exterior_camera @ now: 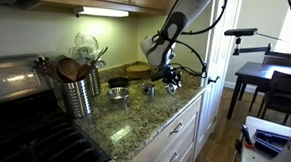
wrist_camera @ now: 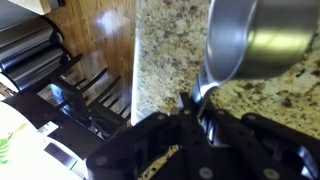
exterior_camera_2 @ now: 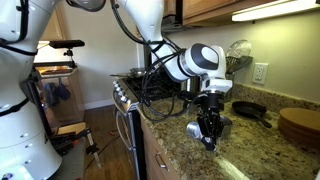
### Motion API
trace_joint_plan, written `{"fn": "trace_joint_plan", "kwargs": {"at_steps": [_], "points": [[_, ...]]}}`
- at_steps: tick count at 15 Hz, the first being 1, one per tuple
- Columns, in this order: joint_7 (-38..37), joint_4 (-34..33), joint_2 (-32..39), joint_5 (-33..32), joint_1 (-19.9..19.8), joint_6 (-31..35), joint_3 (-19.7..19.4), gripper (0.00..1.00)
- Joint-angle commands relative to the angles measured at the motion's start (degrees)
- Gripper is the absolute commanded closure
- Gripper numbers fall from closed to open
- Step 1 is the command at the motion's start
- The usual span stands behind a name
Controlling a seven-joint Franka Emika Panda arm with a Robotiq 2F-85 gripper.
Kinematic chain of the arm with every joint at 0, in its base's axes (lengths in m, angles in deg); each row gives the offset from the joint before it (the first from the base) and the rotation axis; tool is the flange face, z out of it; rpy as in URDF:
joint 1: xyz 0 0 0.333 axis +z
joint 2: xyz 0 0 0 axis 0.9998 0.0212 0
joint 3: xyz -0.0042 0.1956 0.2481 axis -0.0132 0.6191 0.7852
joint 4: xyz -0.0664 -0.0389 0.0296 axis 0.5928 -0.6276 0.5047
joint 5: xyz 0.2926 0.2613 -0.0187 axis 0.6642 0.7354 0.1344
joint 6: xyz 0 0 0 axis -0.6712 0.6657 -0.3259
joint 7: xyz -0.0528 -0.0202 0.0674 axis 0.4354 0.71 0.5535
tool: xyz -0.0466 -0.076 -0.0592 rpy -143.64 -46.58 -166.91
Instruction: Unstack the measuring cups
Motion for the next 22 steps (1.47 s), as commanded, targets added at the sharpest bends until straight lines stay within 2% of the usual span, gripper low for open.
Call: {"fn": "trace_joint_plan", "kwargs": {"at_steps": [1, 14, 16, 19, 20, 21, 22], "points": [[1.0, 2.08, -2.19, -0.78, -0.23, -0.86, 0.5, 0.93], [0.78, 1.08, -0.42, -0.54, 0.12, -0.67, 1.7, 0.93], [0.81, 1.1, -0.44, -0.53, 0.1, -0.69, 1.69, 0.82], [0.8, 1.14, -0.47, -0.55, 0.08, -0.7, 1.66, 0.78], [0.83, 1.14, -0.47, -0.57, 0.08, -0.73, 1.65, 0.71], [0.82, 1.17, -0.5, -0.55, 0.06, -0.69, 1.65, 0.74], [0.77, 1.21, -0.56, -0.54, 0.06, -0.65, 1.64, 0.71]]}}
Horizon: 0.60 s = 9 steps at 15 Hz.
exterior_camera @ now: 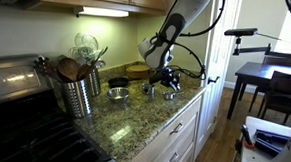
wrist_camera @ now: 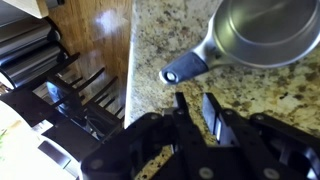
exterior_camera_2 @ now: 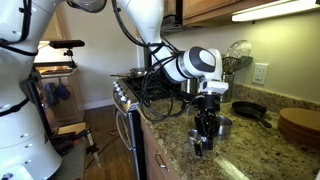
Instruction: Unstack the measuring cups
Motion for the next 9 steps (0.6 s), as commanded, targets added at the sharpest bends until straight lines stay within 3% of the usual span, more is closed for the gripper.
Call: {"fn": "trace_joint_plan", "kwargs": {"at_steps": [1, 9], "points": [[0.39, 1.27, -1.37, -0.56, -0.05, -0.55, 0.05, 0.5], [1.72, 2.85, -6.39, 0.02, -0.78, 3.34, 0.3, 0.02]]}}
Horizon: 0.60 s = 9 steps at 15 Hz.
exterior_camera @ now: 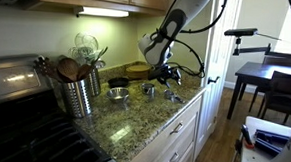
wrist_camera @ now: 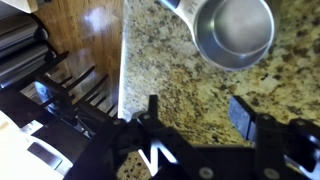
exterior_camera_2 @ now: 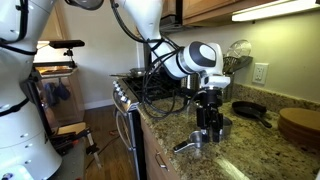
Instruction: Unstack the measuring cups
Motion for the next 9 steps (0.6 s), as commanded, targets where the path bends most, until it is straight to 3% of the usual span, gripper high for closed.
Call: {"fn": "trace_joint_plan", "kwargs": {"at_steps": [1, 9], "points": [[1.12, 2.69, -5.1, 0.49, -0.85, 1.65, 0.41, 0.01], [0.44, 1.52, -7.75, 5.28, -0.76, 1.92, 2.36, 0.0]]}}
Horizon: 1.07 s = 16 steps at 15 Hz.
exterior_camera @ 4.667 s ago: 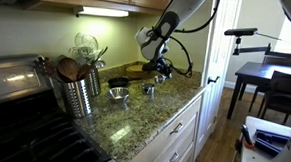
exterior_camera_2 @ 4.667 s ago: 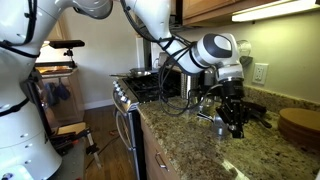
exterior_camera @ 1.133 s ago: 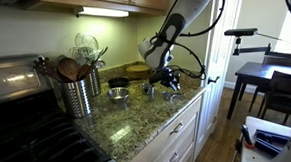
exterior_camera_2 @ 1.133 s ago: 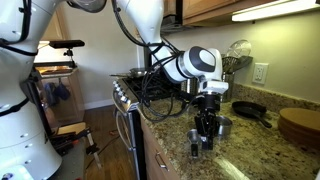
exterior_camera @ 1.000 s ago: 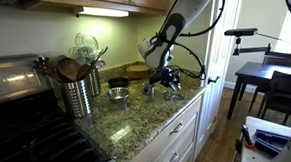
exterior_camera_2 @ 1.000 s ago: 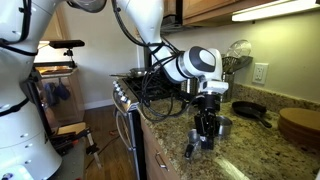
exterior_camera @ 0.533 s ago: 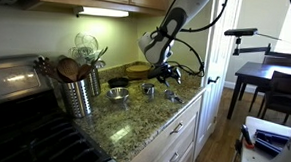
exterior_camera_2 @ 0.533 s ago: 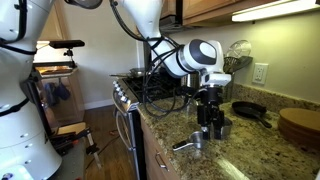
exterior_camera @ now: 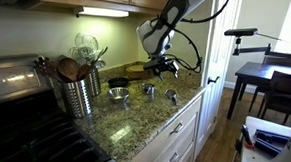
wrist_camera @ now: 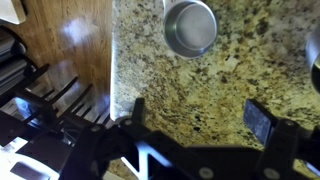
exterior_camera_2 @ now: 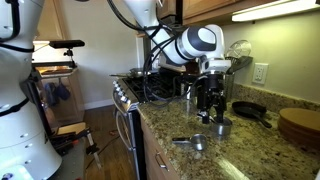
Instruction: Unstack the measuring cups
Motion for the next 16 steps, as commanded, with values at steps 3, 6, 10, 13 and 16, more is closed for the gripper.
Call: {"fn": "trace_joint_plan", "kwargs": {"at_steps": [3, 6, 10, 13, 16], "points": [[0.66, 0.77, -2.55, 3.45, -0.48, 2.67, 2.67, 0.0], [1.15, -0.23, -1.89, 4.84, -0.42, 4.13, 3.78, 0.0], [2.06, -0.65, -1.02, 7.22, -0.52, 7.4, 5.08, 0.0], [3.17, -0.95, -0.23, 9.03, -0.53, 9.37, 5.71, 0.0], [4.8, -1.32, 0.73, 10.91, -0.53, 10.5, 6.24, 0.0]]}}
